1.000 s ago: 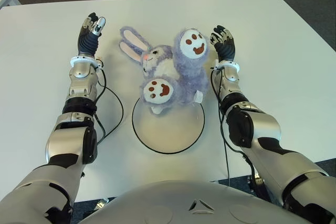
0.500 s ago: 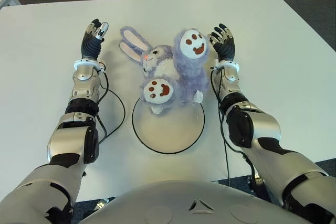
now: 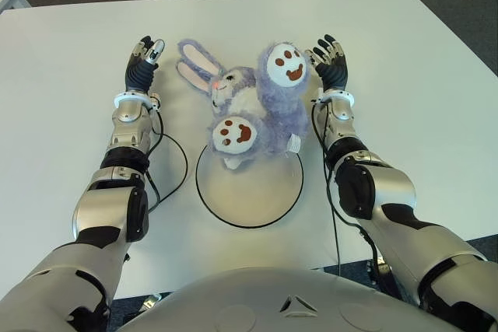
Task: Put the doll into the plate.
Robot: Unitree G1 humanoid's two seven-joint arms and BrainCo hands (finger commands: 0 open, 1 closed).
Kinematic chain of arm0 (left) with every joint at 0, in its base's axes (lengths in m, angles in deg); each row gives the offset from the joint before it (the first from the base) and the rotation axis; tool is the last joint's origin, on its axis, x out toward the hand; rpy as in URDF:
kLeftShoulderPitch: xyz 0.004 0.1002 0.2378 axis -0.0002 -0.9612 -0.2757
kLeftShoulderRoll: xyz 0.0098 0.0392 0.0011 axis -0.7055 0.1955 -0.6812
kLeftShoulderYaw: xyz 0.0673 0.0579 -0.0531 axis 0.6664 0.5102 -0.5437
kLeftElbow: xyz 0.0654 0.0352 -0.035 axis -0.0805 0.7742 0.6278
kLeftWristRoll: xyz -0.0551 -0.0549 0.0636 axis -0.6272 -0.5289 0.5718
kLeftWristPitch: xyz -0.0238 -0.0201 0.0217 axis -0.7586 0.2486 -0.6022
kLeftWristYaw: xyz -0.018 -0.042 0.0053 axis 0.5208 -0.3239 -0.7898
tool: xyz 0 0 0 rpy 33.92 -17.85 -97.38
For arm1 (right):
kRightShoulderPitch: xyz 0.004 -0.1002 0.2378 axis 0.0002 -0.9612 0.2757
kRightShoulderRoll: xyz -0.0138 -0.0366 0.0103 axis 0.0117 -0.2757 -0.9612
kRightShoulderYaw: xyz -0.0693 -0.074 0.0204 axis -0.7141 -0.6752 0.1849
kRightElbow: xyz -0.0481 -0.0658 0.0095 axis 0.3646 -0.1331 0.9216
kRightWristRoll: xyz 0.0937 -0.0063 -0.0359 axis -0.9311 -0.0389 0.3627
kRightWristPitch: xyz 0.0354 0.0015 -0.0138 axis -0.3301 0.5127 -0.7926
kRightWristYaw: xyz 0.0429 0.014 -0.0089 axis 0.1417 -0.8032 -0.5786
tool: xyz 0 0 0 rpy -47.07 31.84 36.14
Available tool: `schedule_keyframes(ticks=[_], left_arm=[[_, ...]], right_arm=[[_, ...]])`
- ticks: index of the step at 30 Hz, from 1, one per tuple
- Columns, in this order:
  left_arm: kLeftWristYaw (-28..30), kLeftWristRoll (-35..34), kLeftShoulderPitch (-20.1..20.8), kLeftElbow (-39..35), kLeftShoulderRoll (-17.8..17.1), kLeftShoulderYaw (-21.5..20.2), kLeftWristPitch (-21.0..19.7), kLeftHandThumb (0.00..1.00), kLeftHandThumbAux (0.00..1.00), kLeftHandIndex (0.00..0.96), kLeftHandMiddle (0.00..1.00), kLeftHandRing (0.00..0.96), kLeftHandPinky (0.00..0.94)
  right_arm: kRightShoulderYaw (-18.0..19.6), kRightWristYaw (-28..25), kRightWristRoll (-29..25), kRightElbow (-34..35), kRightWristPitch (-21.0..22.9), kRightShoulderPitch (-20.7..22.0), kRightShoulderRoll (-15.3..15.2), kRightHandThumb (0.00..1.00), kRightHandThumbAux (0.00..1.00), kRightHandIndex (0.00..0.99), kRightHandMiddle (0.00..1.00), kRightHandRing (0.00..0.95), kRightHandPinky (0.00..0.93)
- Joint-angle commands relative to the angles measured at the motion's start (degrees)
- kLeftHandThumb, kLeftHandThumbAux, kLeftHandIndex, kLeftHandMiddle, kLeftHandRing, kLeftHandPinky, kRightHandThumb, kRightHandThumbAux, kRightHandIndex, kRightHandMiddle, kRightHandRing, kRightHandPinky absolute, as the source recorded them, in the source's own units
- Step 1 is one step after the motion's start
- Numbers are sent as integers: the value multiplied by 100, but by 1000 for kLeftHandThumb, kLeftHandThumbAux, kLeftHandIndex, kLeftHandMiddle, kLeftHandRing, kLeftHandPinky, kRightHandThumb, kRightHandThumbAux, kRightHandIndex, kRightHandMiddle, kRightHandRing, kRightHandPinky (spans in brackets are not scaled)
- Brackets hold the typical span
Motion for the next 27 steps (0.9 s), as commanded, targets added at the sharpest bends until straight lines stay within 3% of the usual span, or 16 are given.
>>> schedule_keyframes(ticks=[1, 21, 27], left_arm=[[-74, -10, 45, 142, 66, -39, -1, 0, 402, 0, 30, 3, 0], [-20, -151, 92, 406, 135, -182, -45, 0, 388, 0, 42, 5, 0], [-19, -150, 82, 439, 164, -225, -56, 0, 385, 0, 36, 2, 0]], right_arm=[[-24, -5, -29, -4, -32, -57, 50, 293, 878, 123, 152, 155, 193], [32, -32, -132, 5, 34, -33, 57, 276, 857, 113, 130, 143, 195], [11, 17, -121, 0, 66, -27, 44, 192, 857, 93, 111, 127, 165]])
